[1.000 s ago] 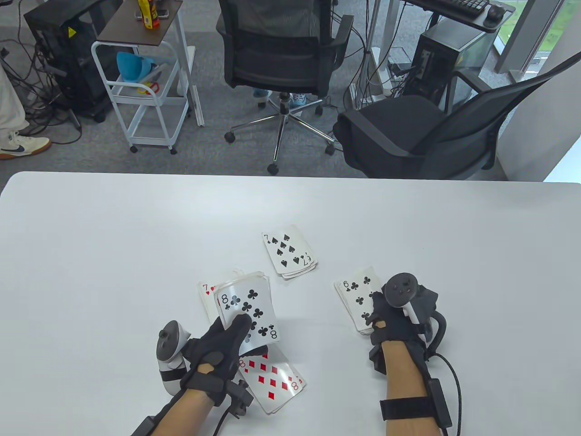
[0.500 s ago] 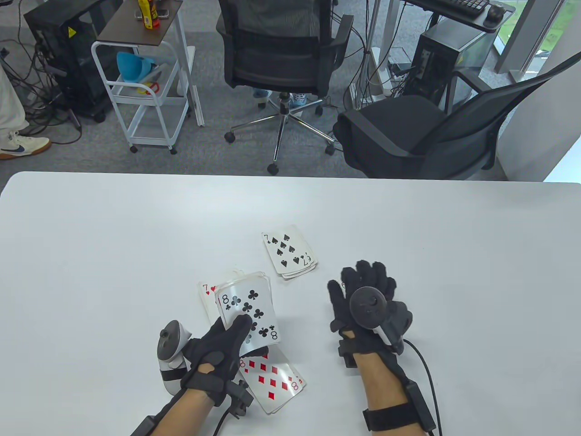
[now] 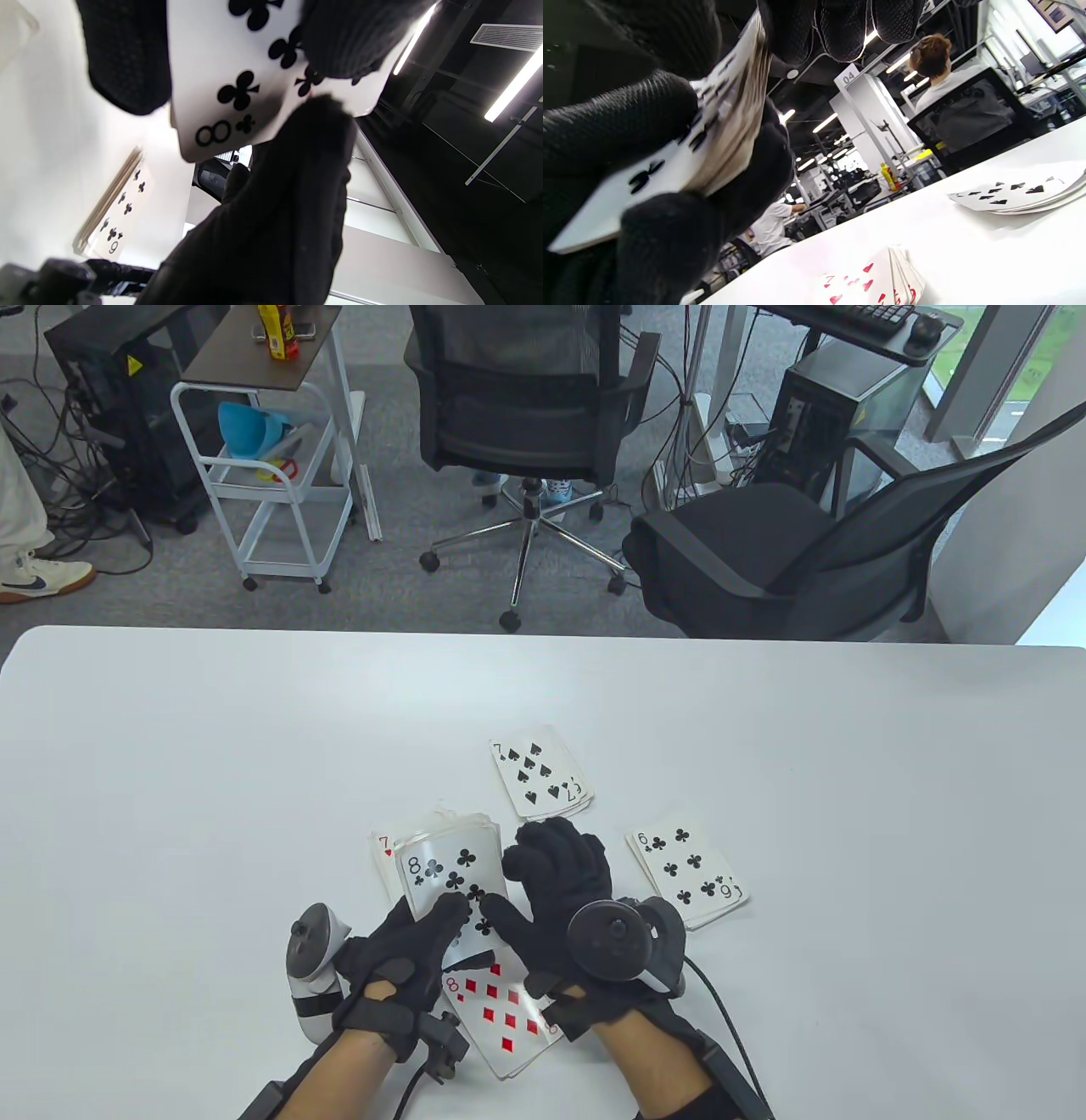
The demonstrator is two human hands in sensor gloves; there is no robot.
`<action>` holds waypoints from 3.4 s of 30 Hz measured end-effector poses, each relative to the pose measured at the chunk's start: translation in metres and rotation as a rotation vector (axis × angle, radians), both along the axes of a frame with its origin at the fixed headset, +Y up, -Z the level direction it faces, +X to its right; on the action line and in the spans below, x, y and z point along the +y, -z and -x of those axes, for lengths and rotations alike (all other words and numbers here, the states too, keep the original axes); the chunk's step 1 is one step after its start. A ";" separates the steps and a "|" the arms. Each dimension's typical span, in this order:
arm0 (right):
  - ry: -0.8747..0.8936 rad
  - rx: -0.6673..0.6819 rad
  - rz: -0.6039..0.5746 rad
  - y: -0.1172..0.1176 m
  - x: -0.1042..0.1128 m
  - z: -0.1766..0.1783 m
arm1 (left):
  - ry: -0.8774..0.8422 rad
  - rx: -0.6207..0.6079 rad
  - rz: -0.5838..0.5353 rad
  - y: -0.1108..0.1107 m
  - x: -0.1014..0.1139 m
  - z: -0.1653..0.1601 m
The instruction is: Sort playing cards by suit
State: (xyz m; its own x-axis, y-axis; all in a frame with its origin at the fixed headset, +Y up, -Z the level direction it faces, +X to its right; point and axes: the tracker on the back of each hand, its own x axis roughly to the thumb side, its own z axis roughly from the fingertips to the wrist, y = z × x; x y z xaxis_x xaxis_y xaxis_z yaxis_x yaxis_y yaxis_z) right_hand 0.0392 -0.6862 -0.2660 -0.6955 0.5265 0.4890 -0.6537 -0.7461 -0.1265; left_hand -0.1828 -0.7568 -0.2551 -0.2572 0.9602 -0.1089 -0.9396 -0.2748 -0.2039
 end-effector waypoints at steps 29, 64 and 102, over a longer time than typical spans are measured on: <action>0.126 -0.068 -0.023 0.006 0.003 -0.016 | -0.043 -0.005 0.008 0.000 -0.002 -0.001; -0.372 -0.723 0.385 0.070 -0.046 -0.142 | -0.051 -0.018 0.003 0.000 -0.002 -0.004; 0.087 -0.031 -0.026 -0.006 -0.007 0.006 | -0.076 -0.018 0.005 0.001 -0.005 -0.002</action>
State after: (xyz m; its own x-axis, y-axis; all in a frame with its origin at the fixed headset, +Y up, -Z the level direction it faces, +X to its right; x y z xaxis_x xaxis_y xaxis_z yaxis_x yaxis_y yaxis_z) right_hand 0.0331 -0.6928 -0.2601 -0.6628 0.5727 0.4823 -0.7112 -0.6830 -0.1665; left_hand -0.1806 -0.7622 -0.2562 -0.3275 0.9373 -0.1190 -0.9120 -0.3465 -0.2194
